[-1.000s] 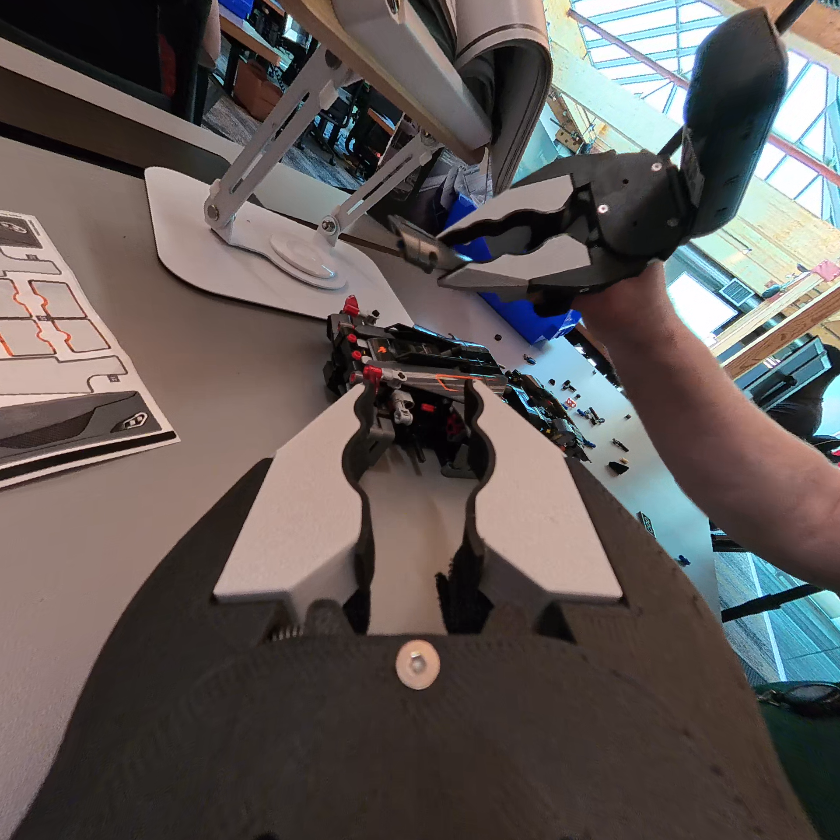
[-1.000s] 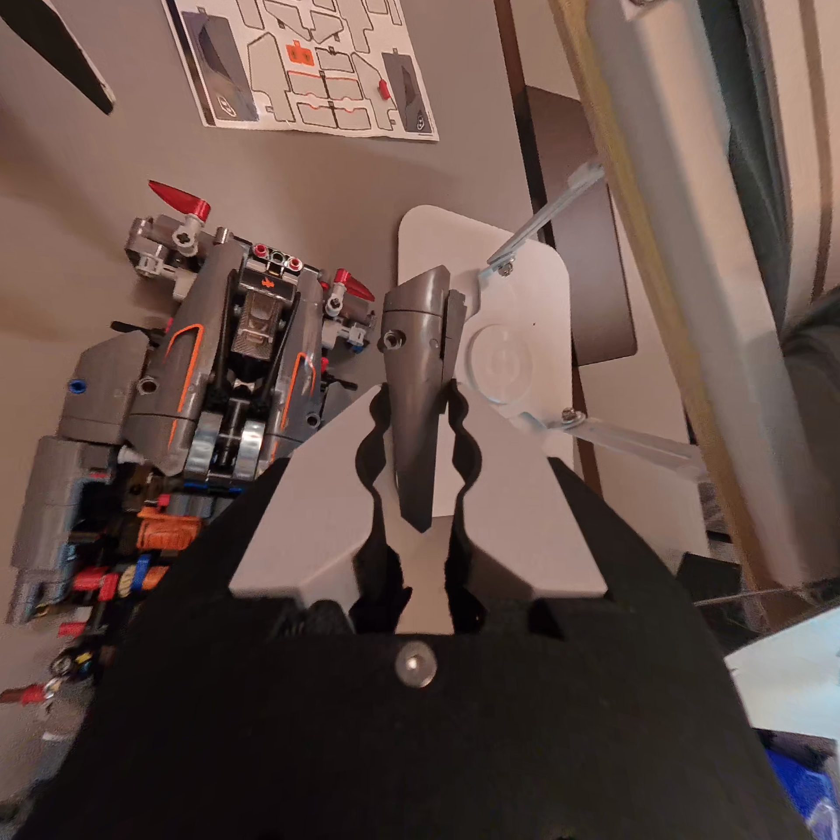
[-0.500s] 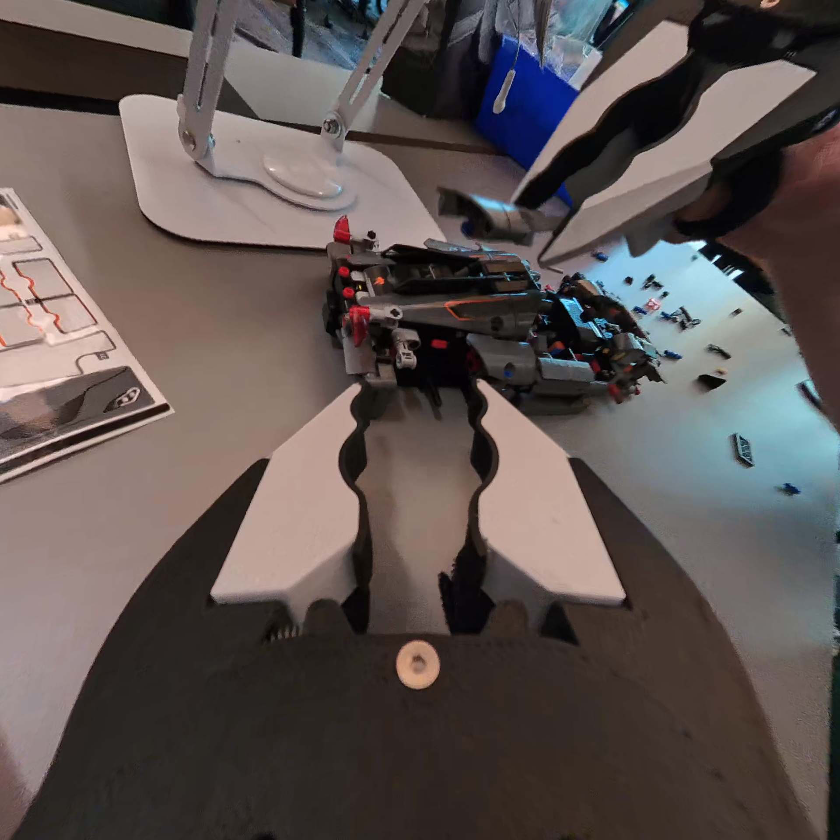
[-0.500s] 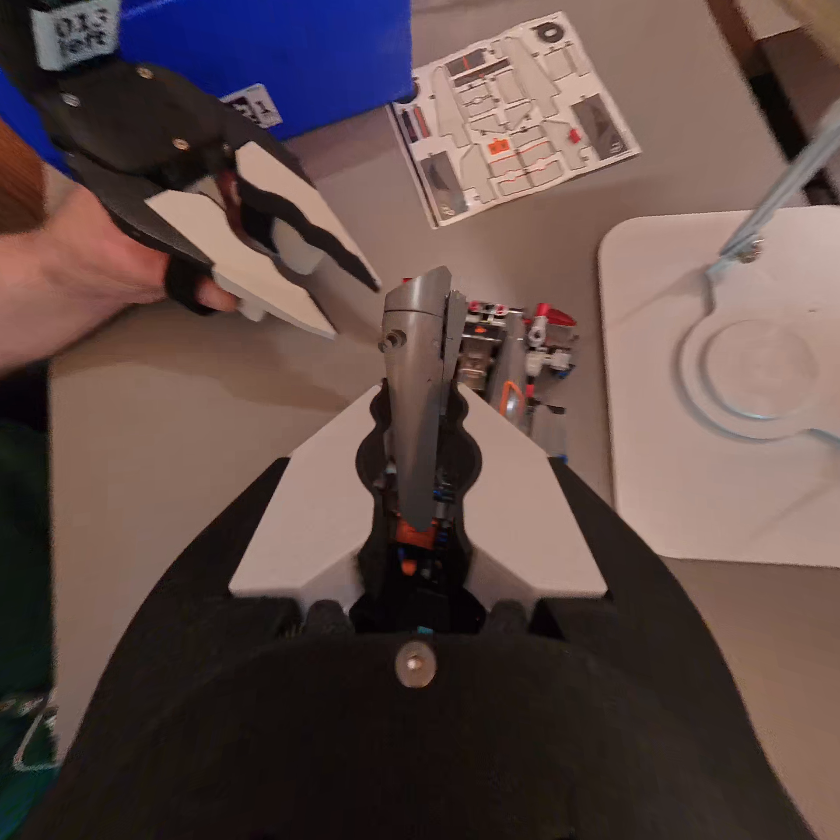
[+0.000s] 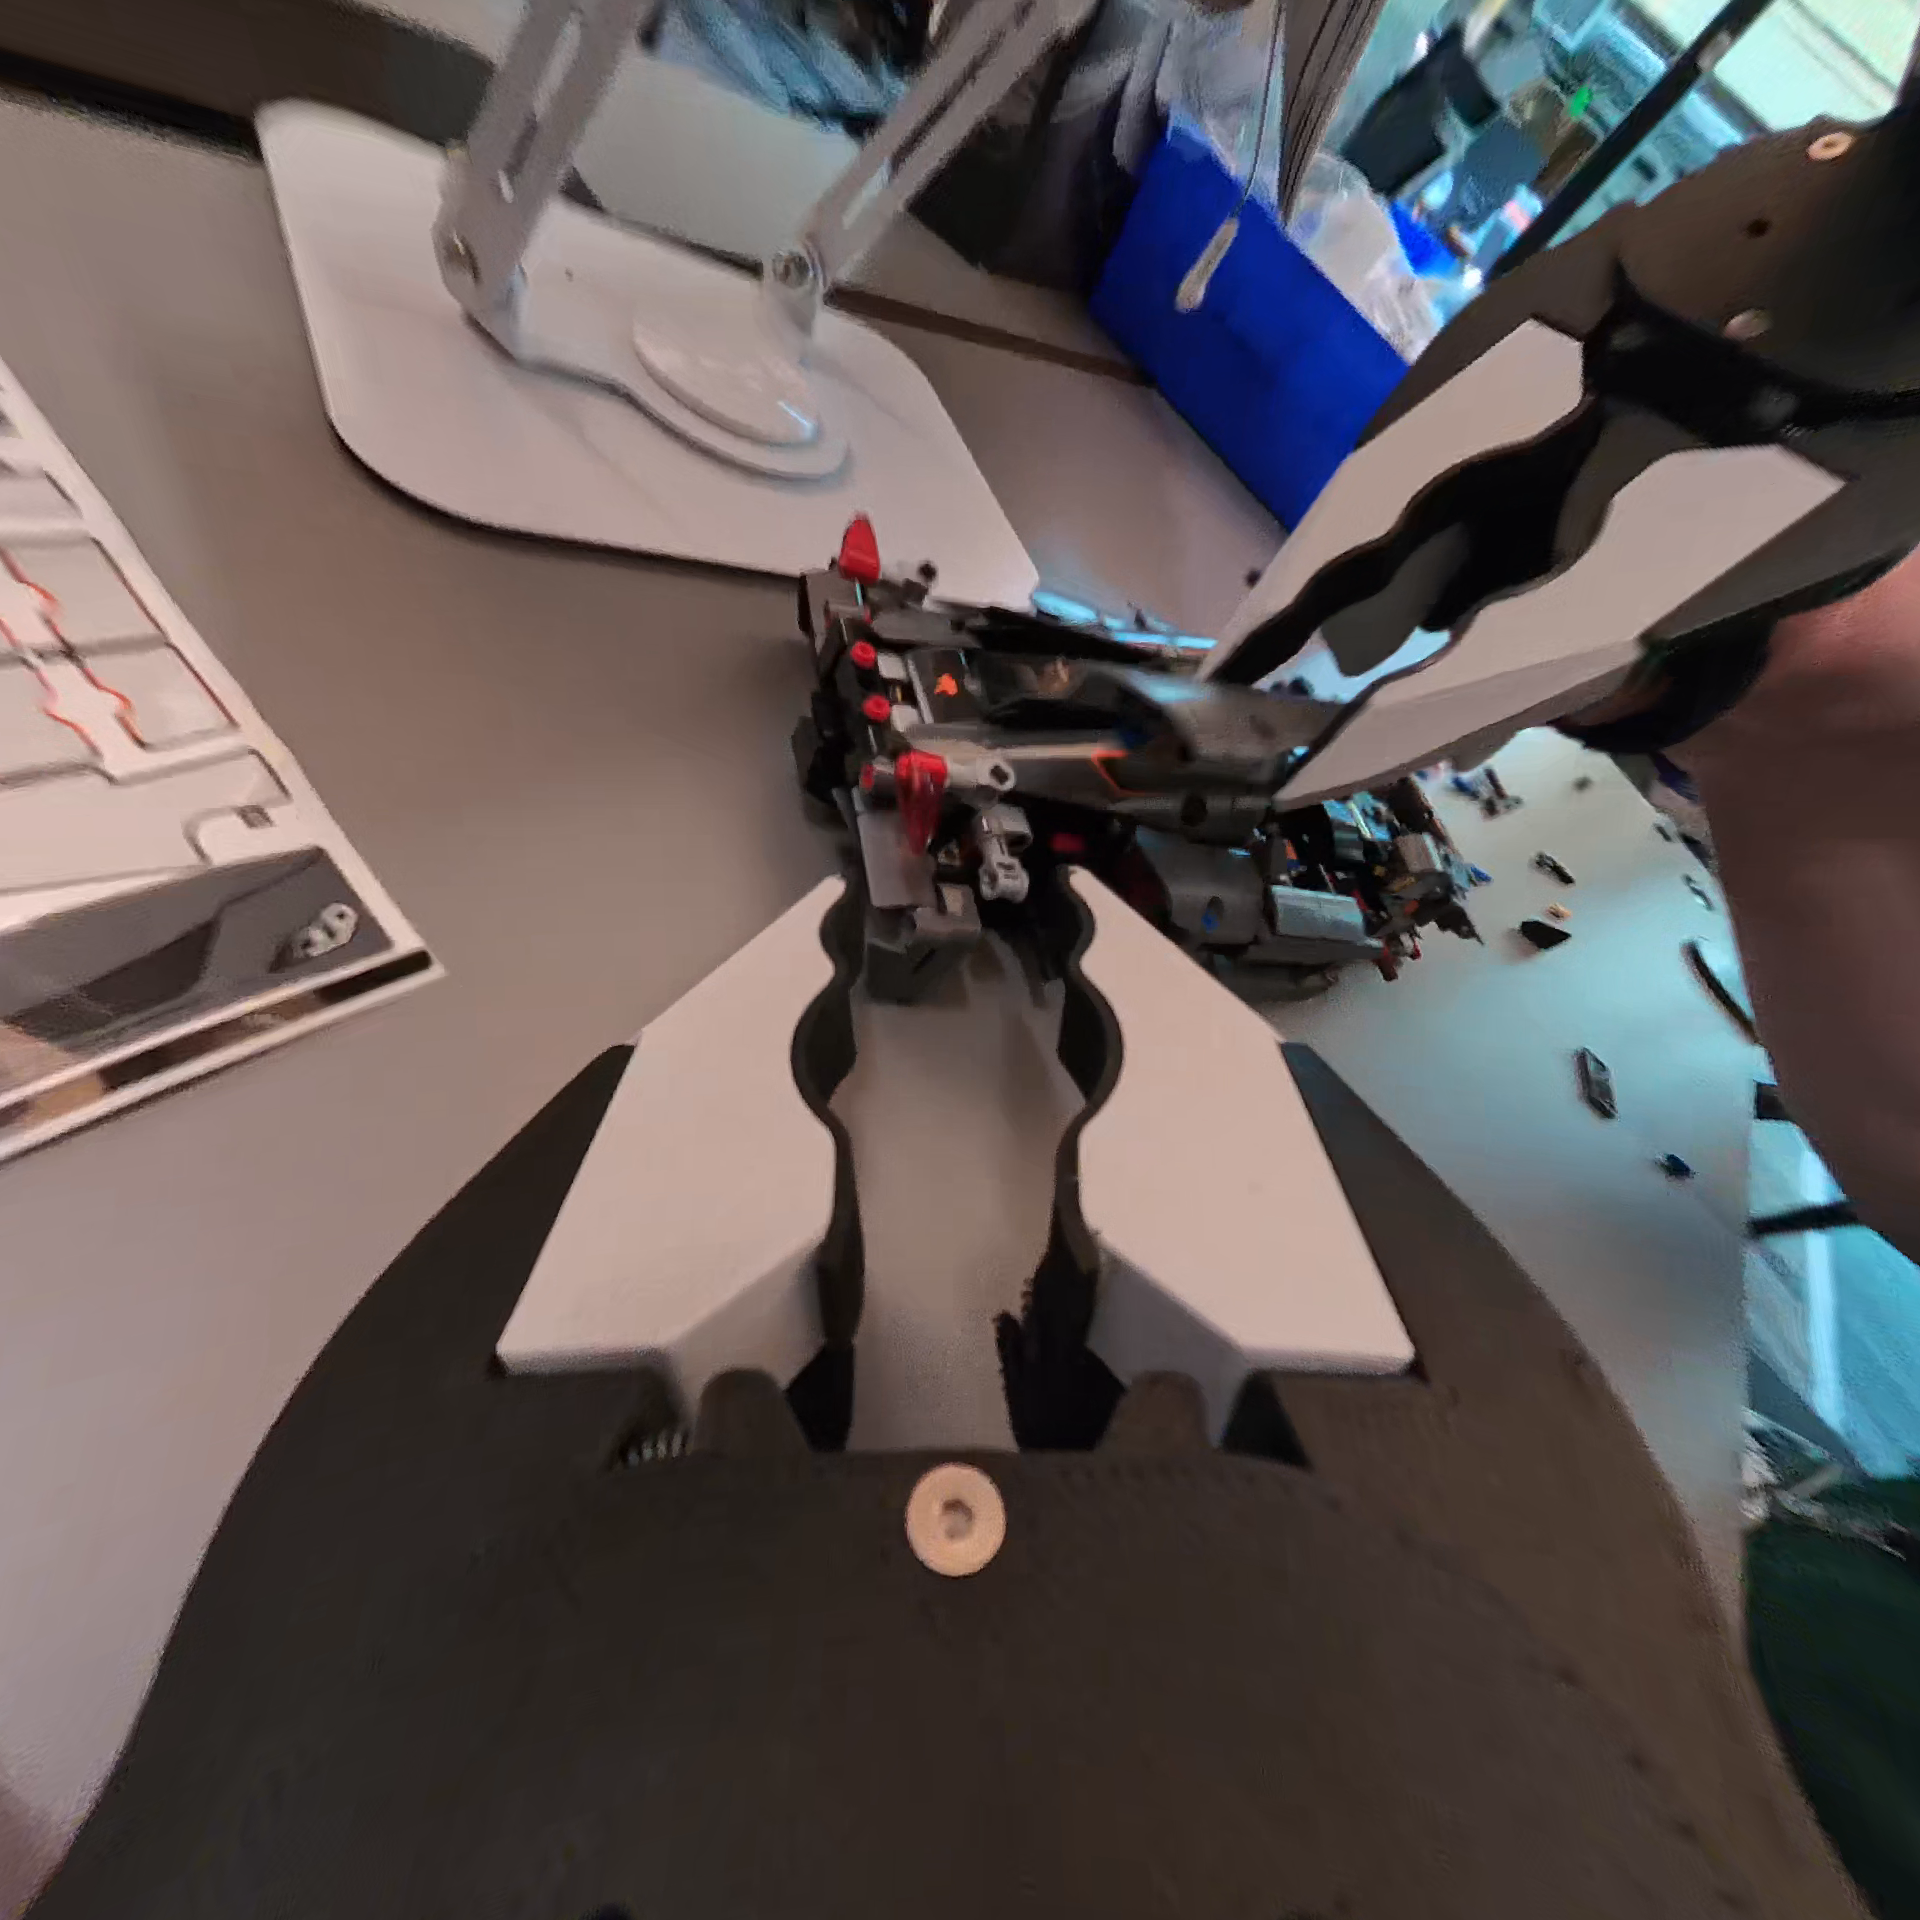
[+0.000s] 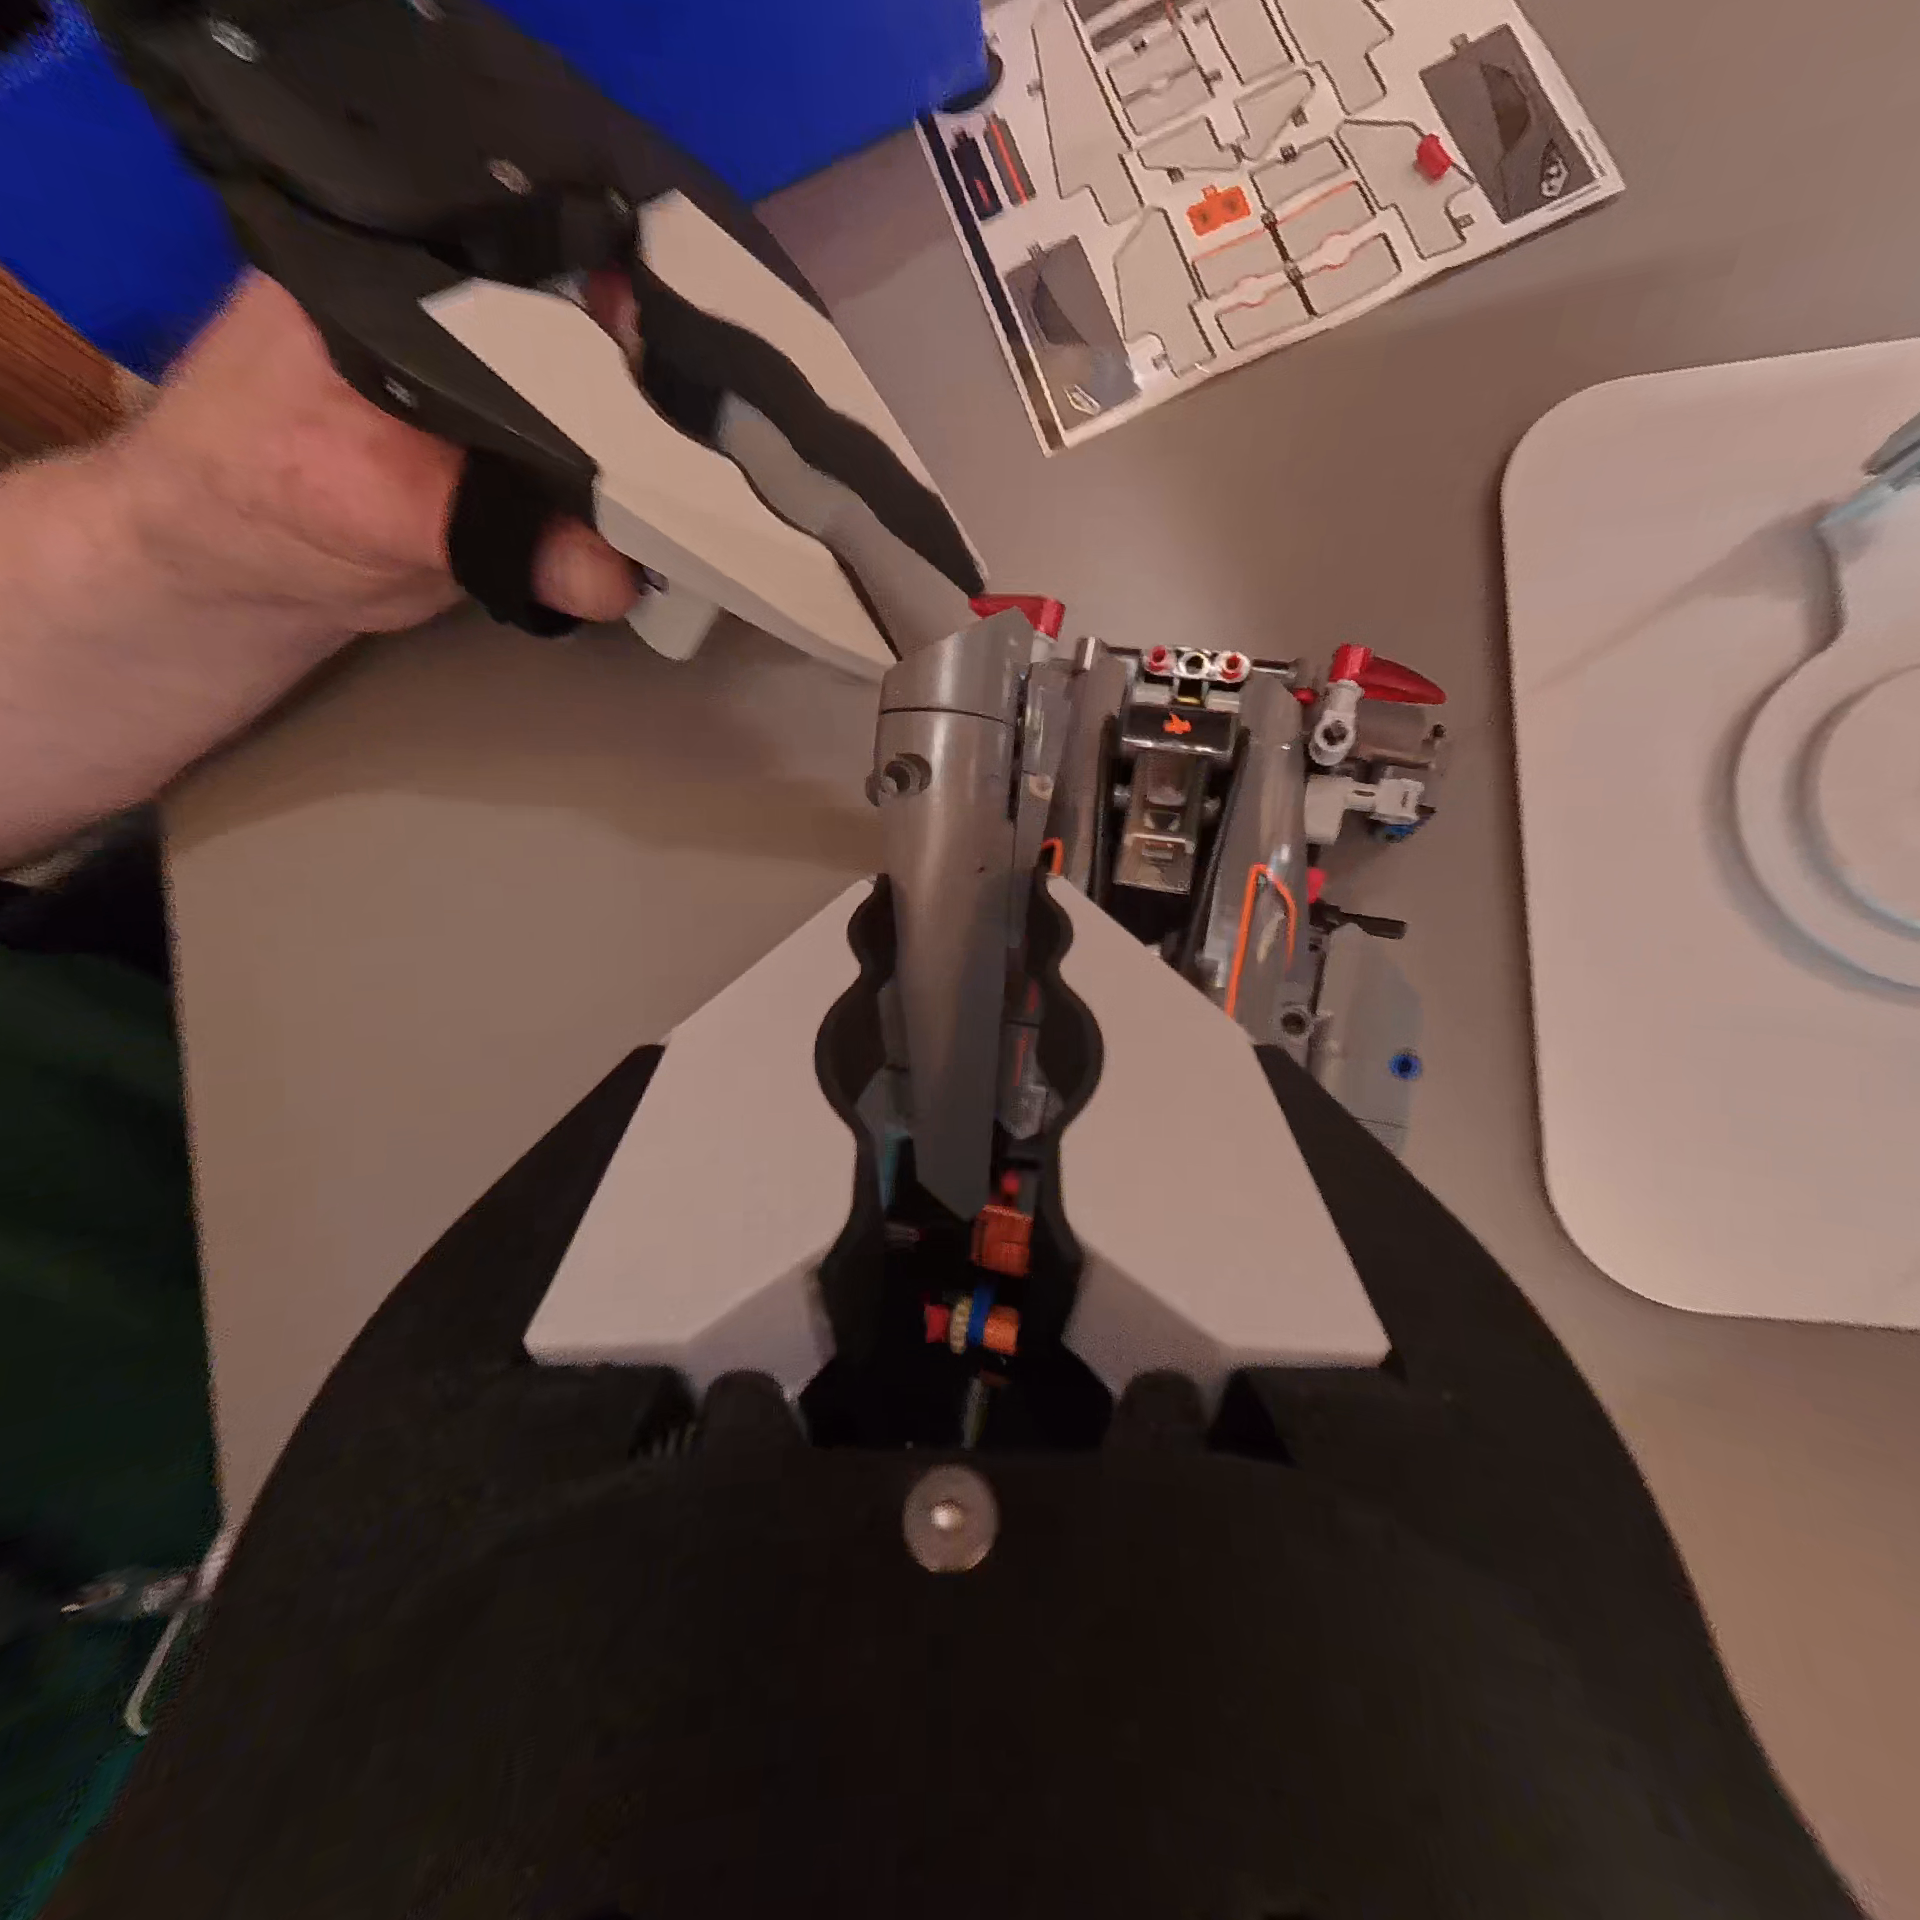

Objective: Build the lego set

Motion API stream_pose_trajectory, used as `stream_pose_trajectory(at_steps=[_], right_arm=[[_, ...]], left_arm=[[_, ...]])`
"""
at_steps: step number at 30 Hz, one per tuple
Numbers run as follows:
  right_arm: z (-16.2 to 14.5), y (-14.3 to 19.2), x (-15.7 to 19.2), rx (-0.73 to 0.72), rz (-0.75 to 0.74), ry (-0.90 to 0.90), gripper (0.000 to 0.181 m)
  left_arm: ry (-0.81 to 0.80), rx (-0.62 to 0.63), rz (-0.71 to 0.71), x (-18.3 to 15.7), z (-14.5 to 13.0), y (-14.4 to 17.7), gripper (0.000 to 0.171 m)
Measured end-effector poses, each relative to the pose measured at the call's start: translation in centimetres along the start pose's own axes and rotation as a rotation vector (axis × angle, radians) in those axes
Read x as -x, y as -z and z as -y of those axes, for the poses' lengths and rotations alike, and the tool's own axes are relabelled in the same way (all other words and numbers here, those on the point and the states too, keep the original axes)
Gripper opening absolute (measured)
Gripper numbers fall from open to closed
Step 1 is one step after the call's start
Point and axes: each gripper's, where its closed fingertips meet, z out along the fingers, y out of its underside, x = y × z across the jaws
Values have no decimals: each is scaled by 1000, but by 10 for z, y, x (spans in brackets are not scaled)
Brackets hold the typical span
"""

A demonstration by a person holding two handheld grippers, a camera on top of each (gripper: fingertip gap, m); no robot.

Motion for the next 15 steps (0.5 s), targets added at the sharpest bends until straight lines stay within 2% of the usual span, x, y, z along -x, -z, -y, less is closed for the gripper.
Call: stream_pose_trajectory(at_steps=[3, 10, 15], right_arm=[[8, 8, 9, -108, 151, -115, 23], [34, 63, 35, -444, 640, -352, 23], [34, 90, 44, -560, 813, -402, 23]], left_arm=[[38, 103, -50, -4, -13, -10, 38], [-12, 168, -71, -16, -23, -21, 42], [-36, 198, -112, -31, -32, -25, 39]])
